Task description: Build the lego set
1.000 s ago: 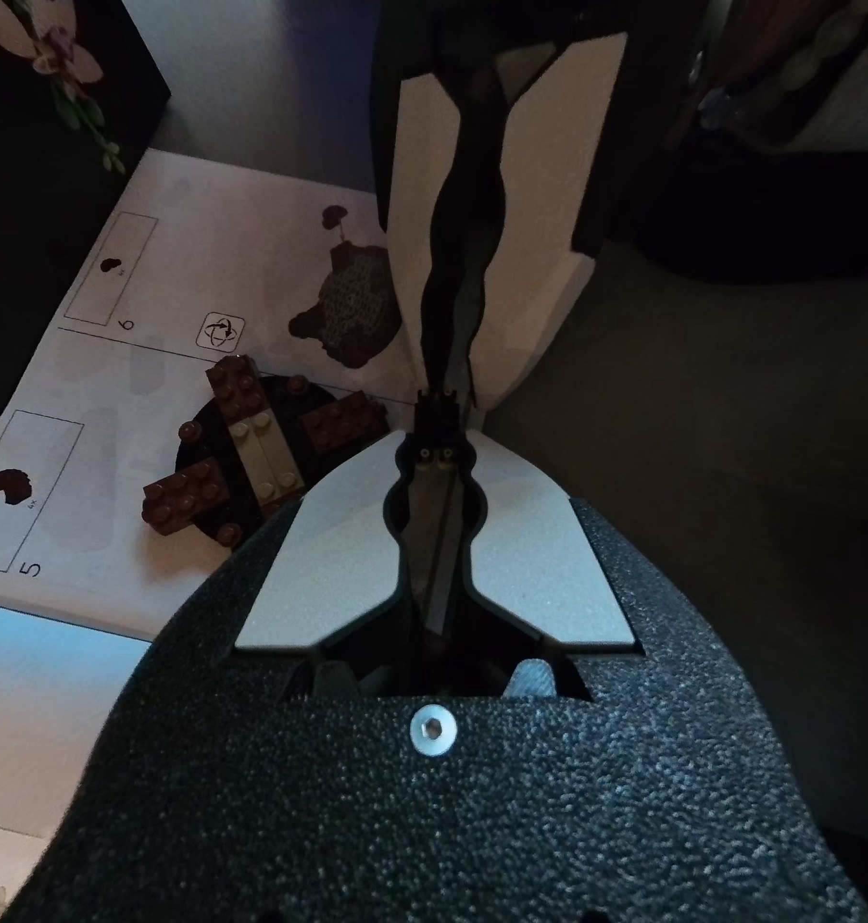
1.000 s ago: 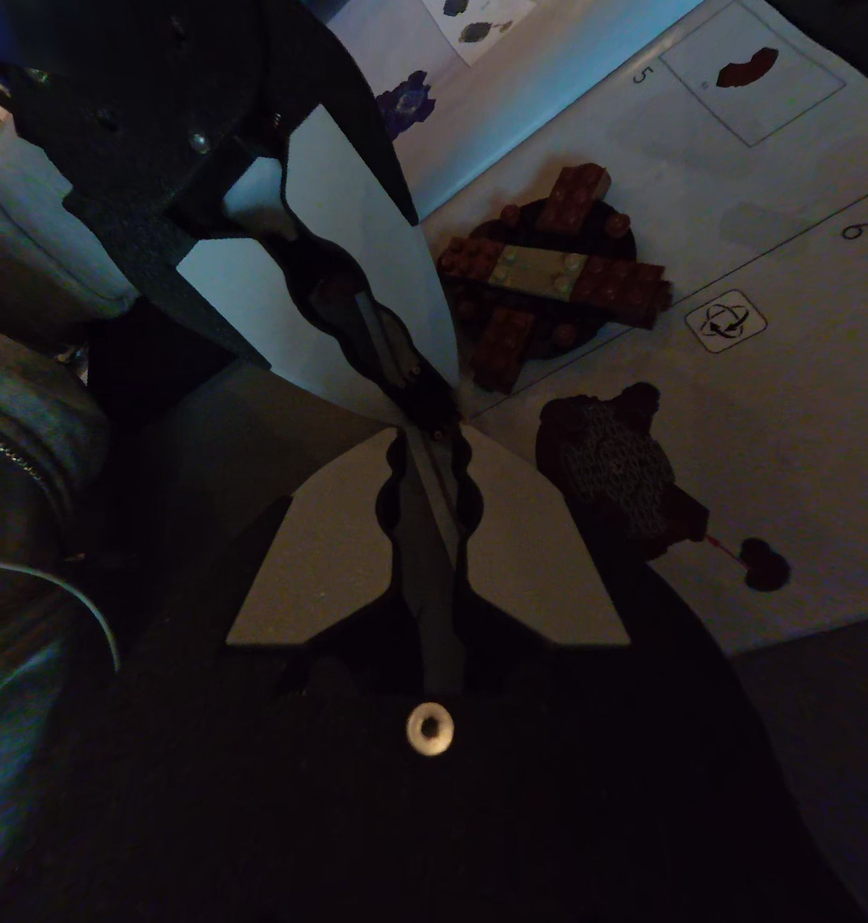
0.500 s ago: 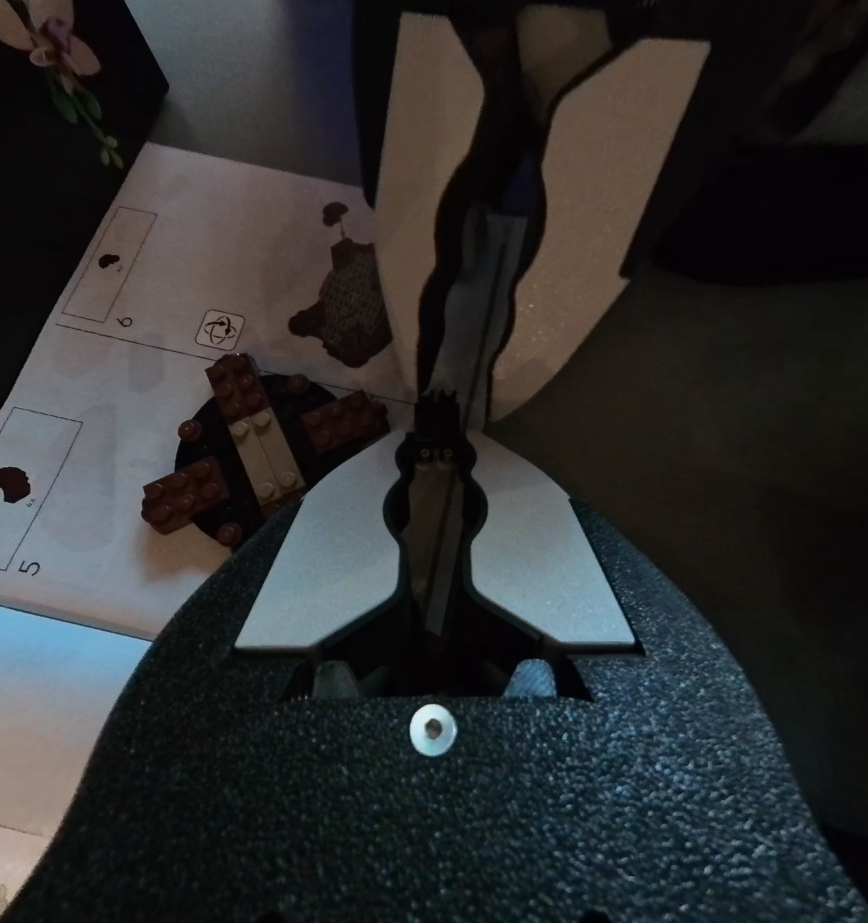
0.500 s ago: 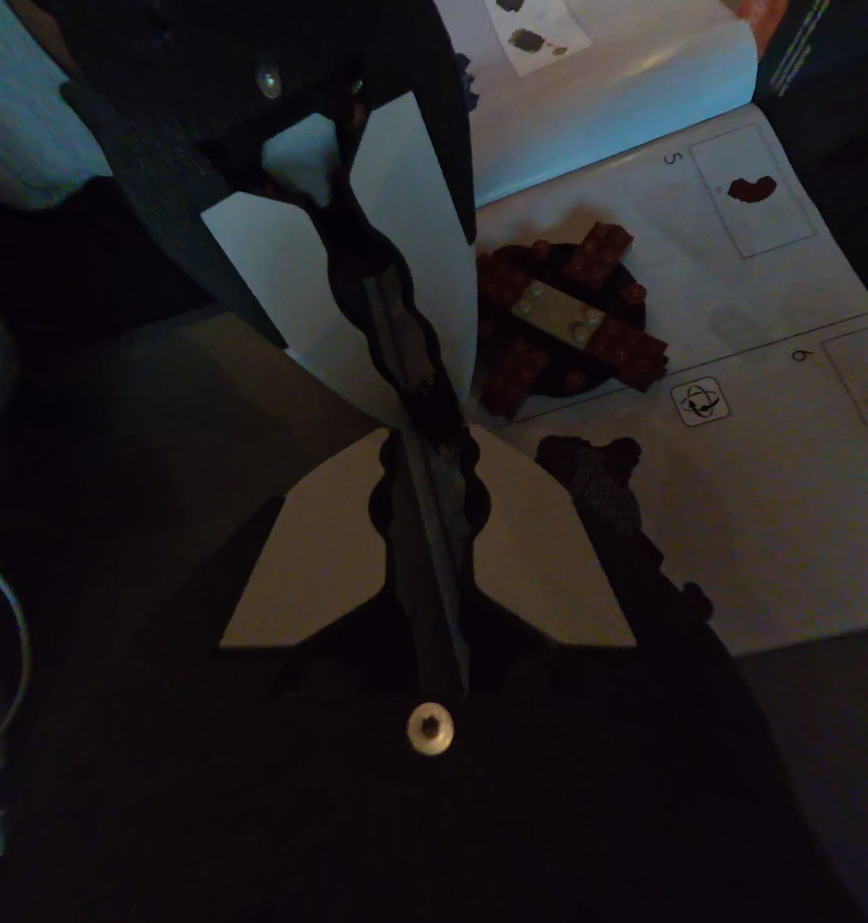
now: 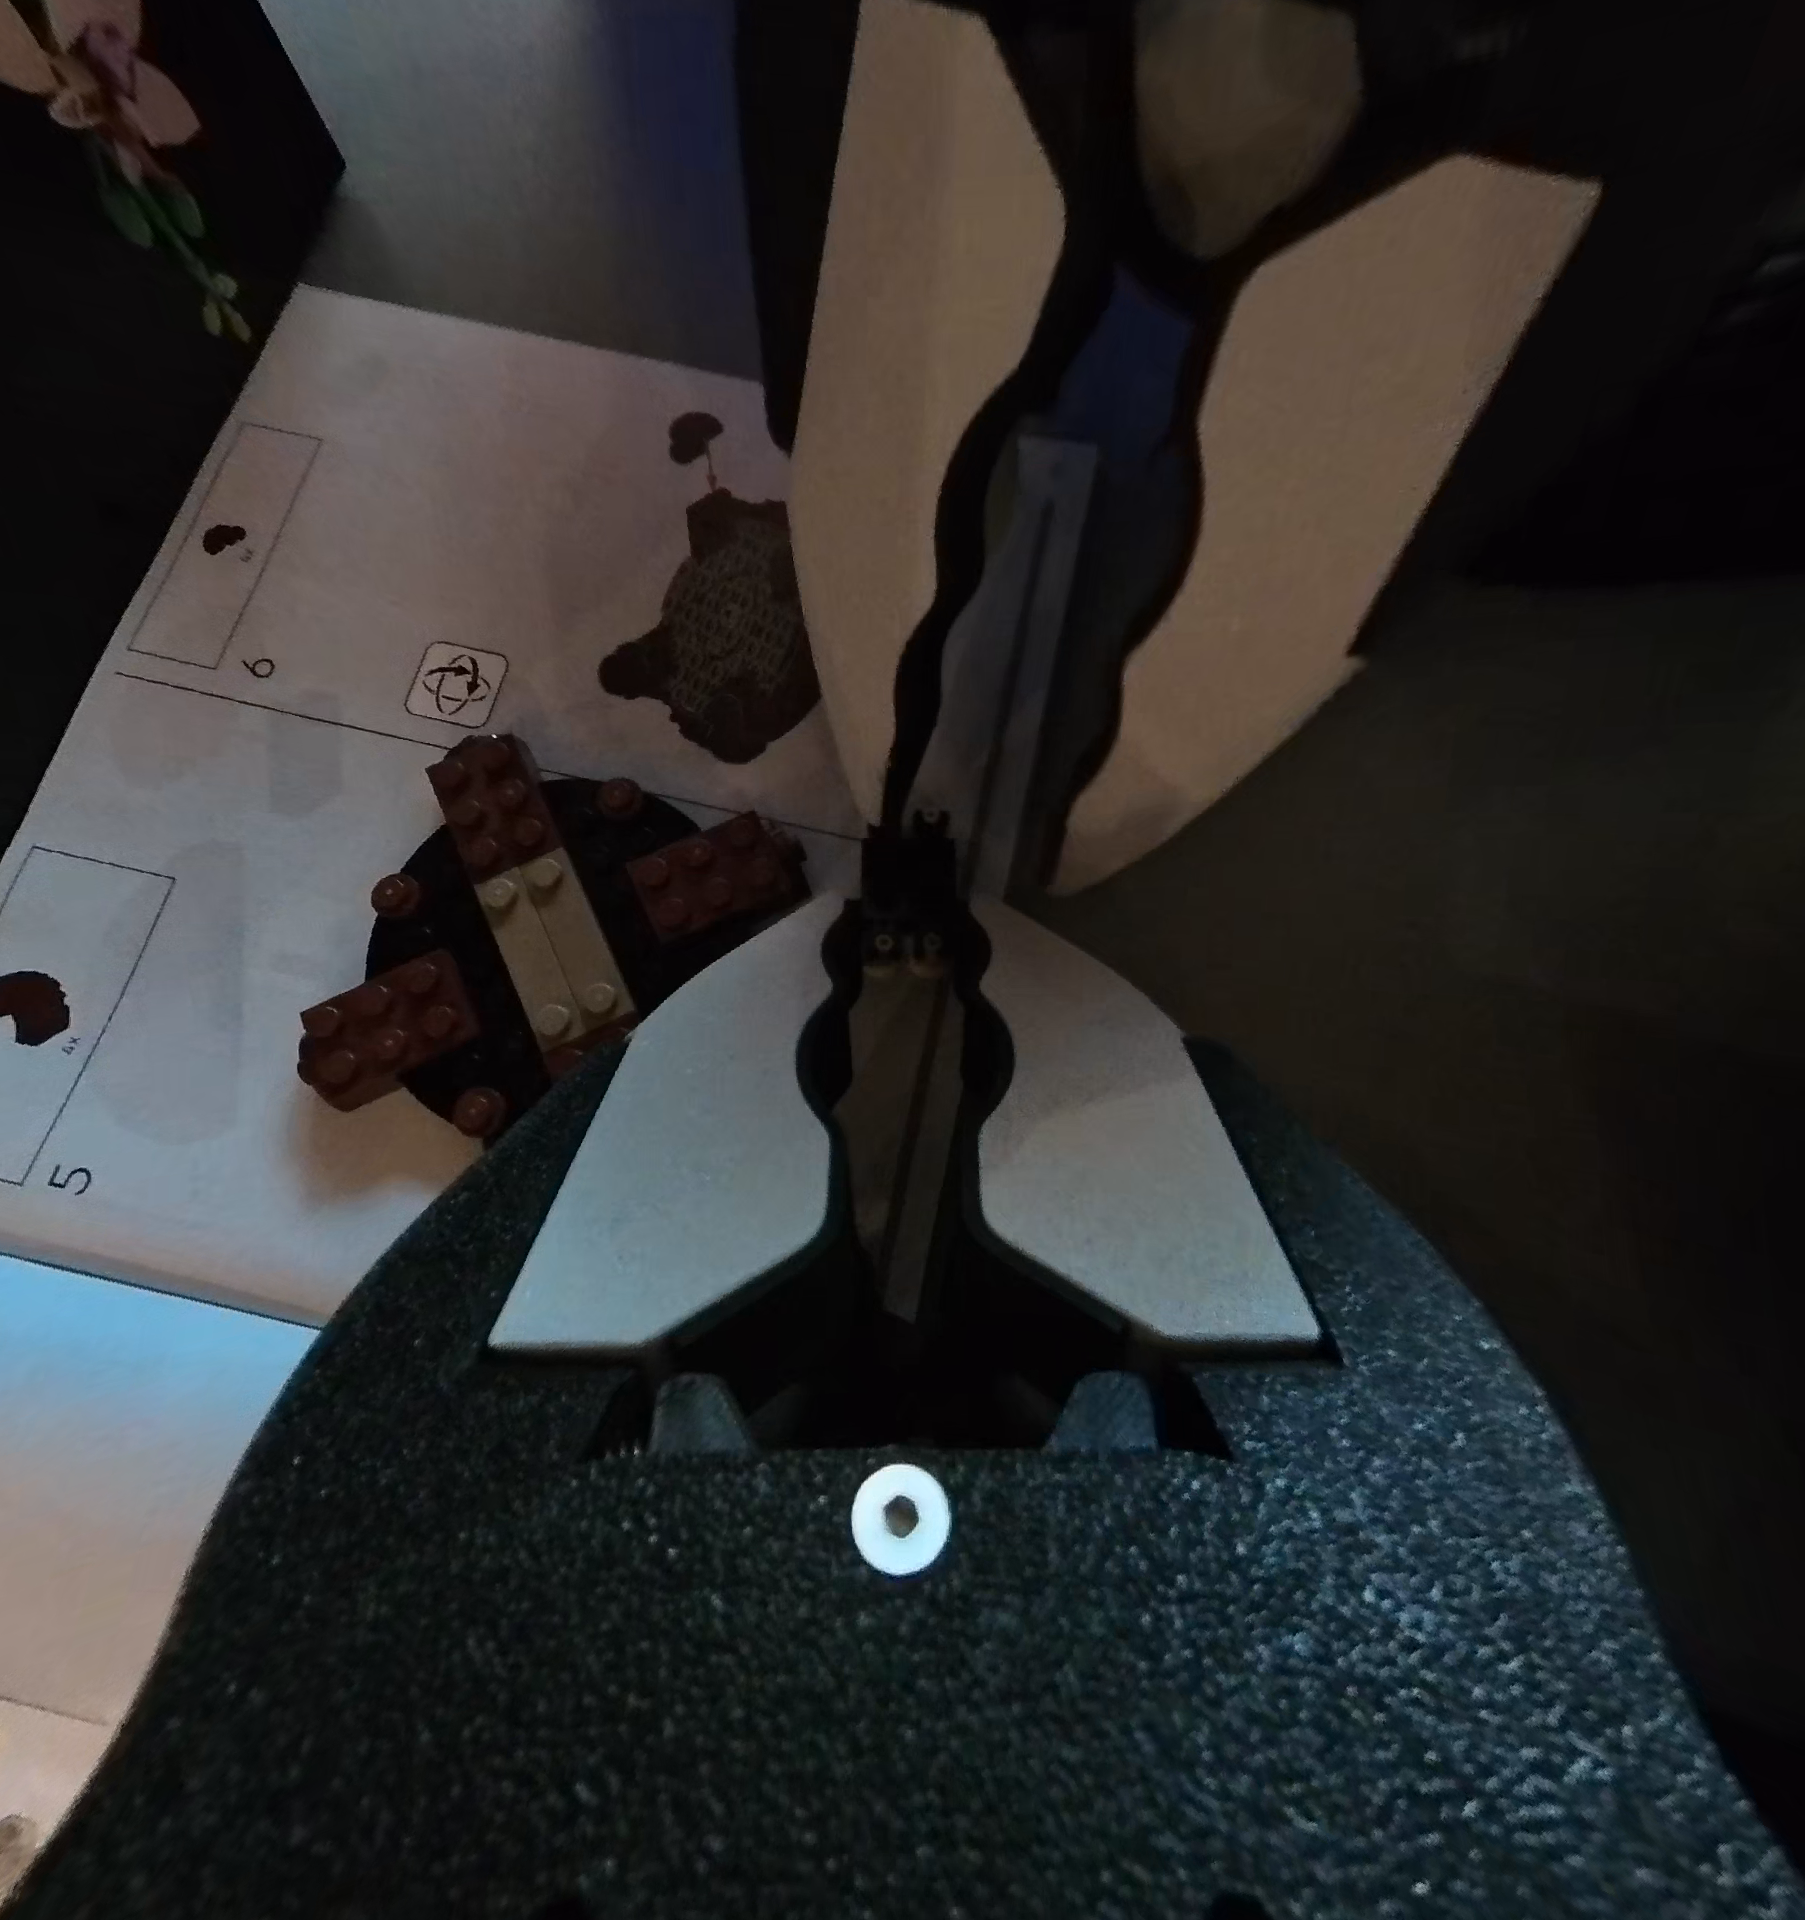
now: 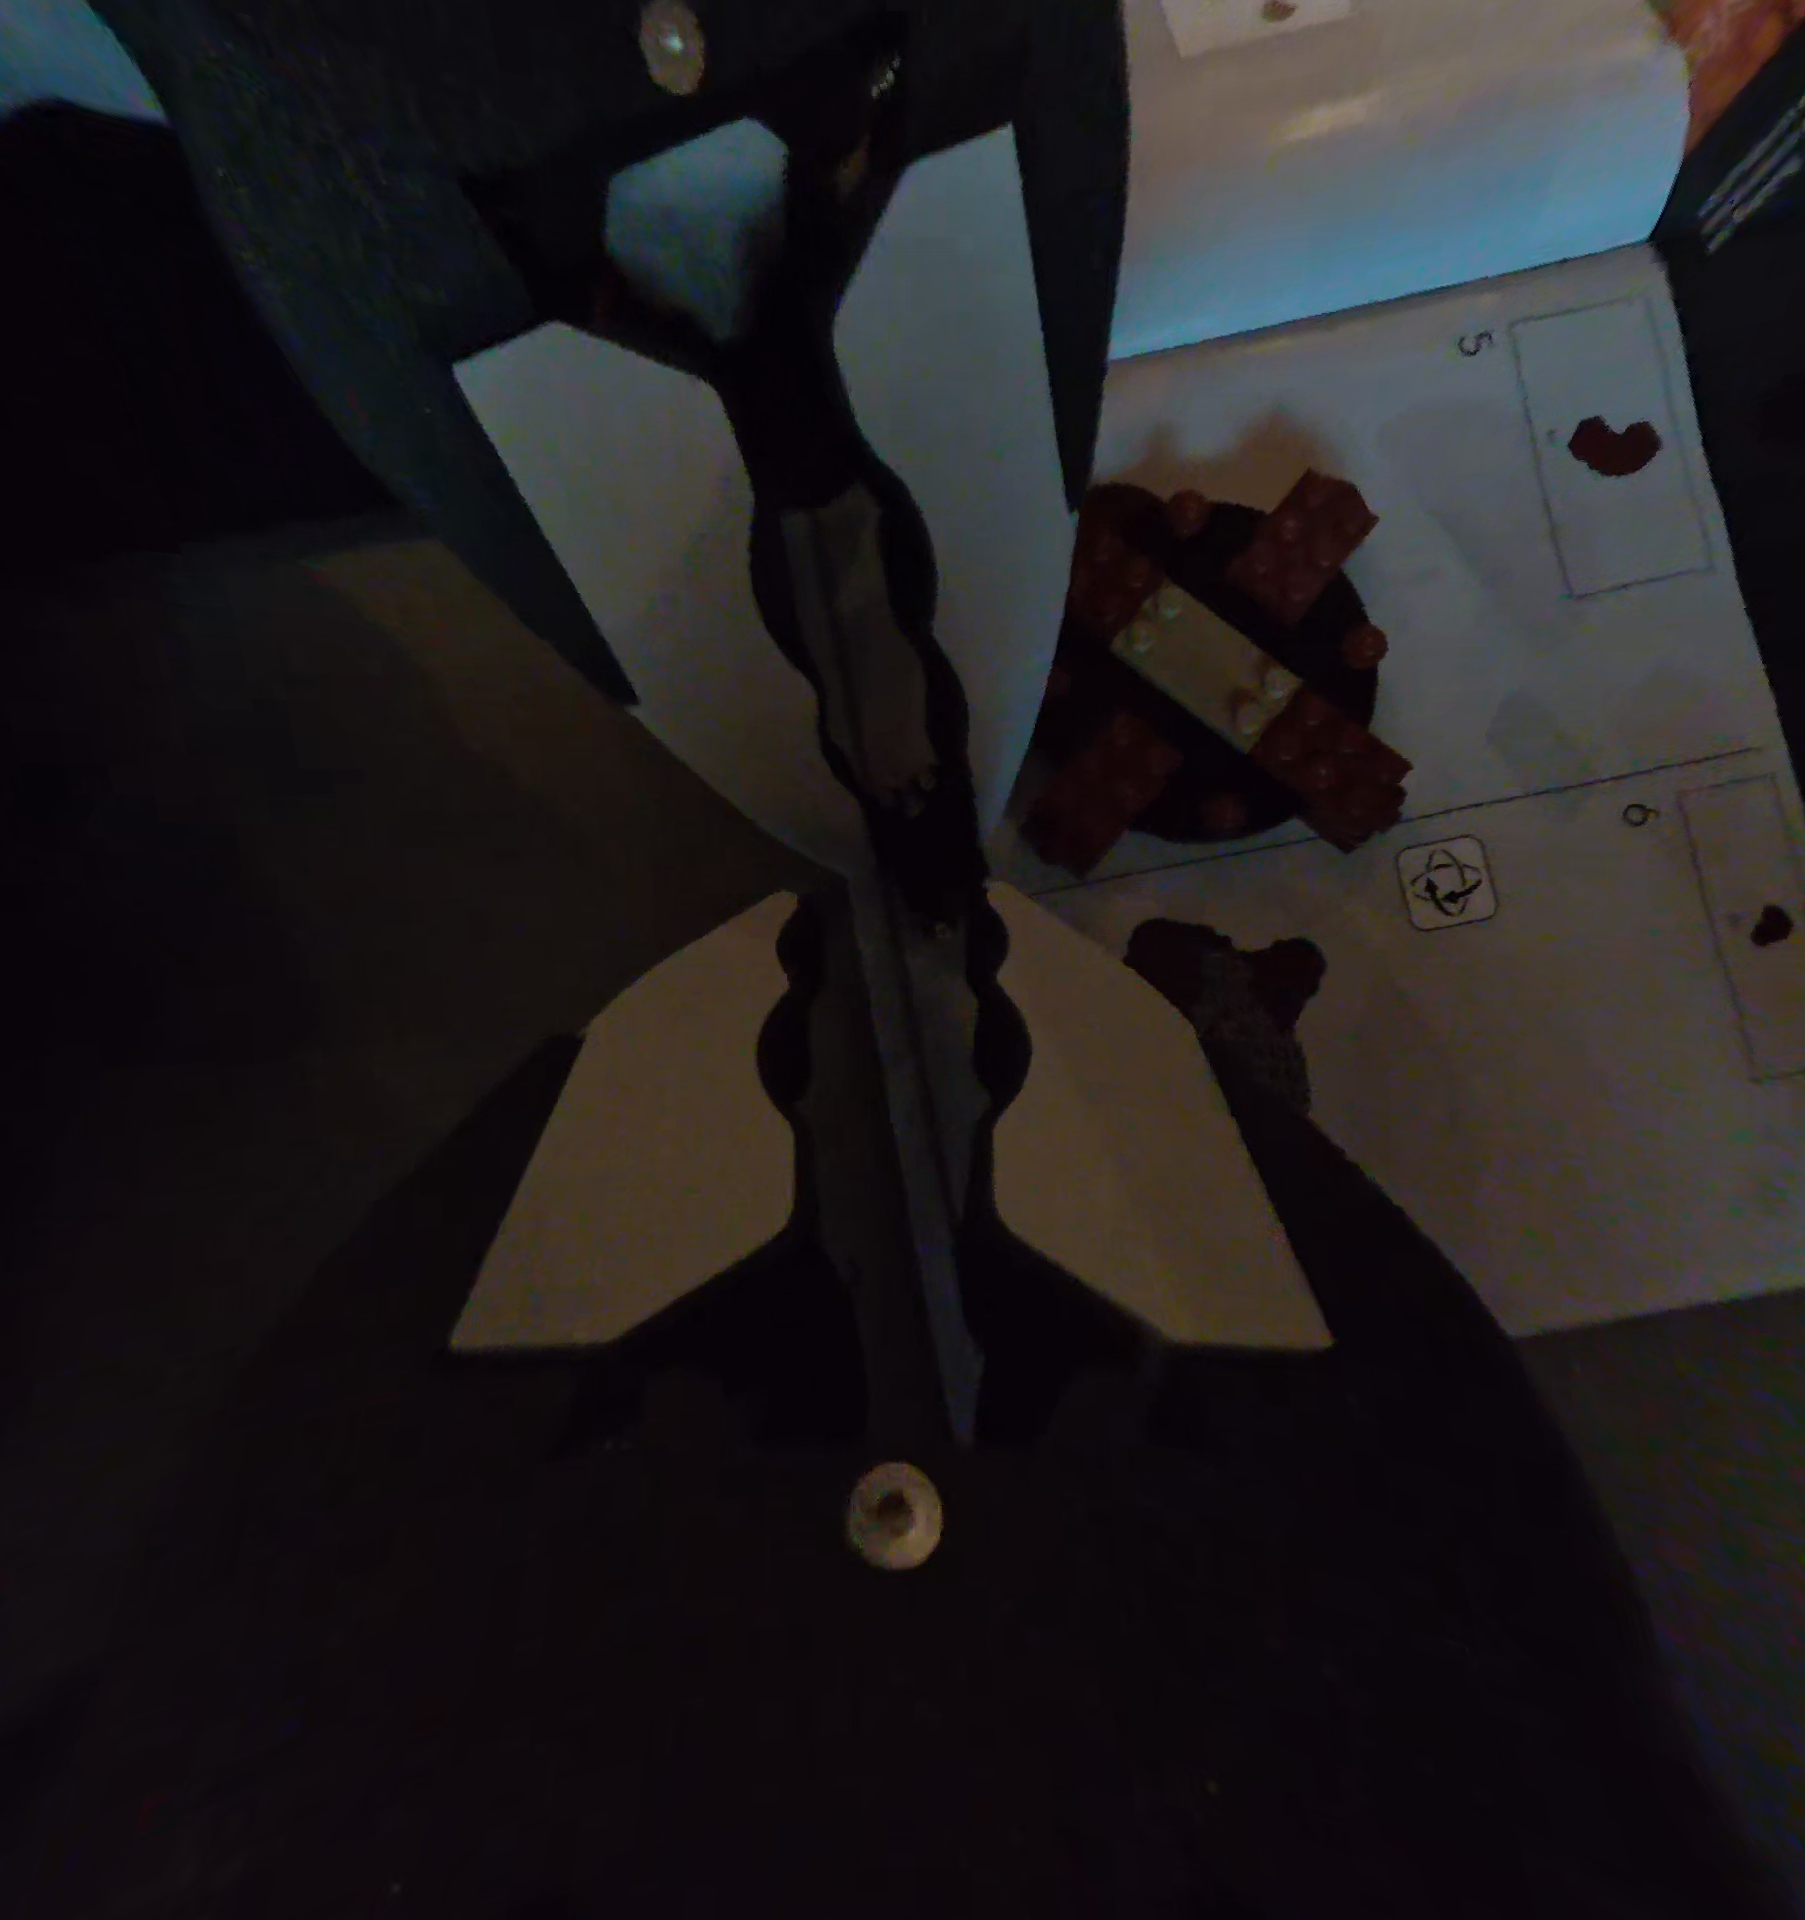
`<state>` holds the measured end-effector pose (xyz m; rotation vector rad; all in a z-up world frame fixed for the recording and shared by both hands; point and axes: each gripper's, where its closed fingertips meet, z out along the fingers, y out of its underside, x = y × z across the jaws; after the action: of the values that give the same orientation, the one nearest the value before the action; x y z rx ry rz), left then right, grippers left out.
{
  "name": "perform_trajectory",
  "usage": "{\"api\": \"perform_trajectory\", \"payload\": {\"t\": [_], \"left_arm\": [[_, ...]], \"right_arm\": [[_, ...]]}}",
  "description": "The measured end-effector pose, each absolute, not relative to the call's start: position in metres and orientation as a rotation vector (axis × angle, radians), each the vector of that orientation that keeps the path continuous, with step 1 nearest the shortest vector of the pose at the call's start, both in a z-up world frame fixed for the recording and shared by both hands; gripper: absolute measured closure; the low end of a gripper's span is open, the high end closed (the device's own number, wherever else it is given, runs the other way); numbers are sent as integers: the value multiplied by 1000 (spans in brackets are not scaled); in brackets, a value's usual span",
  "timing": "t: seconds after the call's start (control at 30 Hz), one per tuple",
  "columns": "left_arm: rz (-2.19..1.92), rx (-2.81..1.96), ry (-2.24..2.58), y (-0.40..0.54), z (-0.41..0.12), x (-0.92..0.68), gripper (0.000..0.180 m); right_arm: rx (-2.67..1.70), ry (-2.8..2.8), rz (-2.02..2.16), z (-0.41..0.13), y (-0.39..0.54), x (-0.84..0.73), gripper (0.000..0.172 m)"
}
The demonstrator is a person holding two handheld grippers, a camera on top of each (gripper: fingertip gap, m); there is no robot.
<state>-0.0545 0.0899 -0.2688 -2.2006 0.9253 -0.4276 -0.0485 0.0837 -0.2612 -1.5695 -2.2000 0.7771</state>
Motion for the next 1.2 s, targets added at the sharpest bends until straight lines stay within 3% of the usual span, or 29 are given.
{"api": "perform_trajectory", "payload": {"t": [0.4, 0.6, 0.83, 1.1, 1.2], "left_arm": [[-544, -2269, 857, 88, -268, -54, 163], [-551, -2261, 846, 85, -265, -56, 145], [-525, -2185, 840, 89, -258, -56, 172], [-524, -2193, 869, 88, -263, -54, 179], [-517, -2192, 875, 87, -262, -54, 177]], "right_arm": [[-1675, -2457, 631, -261, 81, -46, 140], [-1695, -2426, 593, -262, 83, -47, 144], [-1679, -2419, 522, -264, 82, -47, 144], [-1730, -2387, 531, -264, 82, -47, 144], [-1721, -2437, 602, -262, 75, -44, 130]]}}
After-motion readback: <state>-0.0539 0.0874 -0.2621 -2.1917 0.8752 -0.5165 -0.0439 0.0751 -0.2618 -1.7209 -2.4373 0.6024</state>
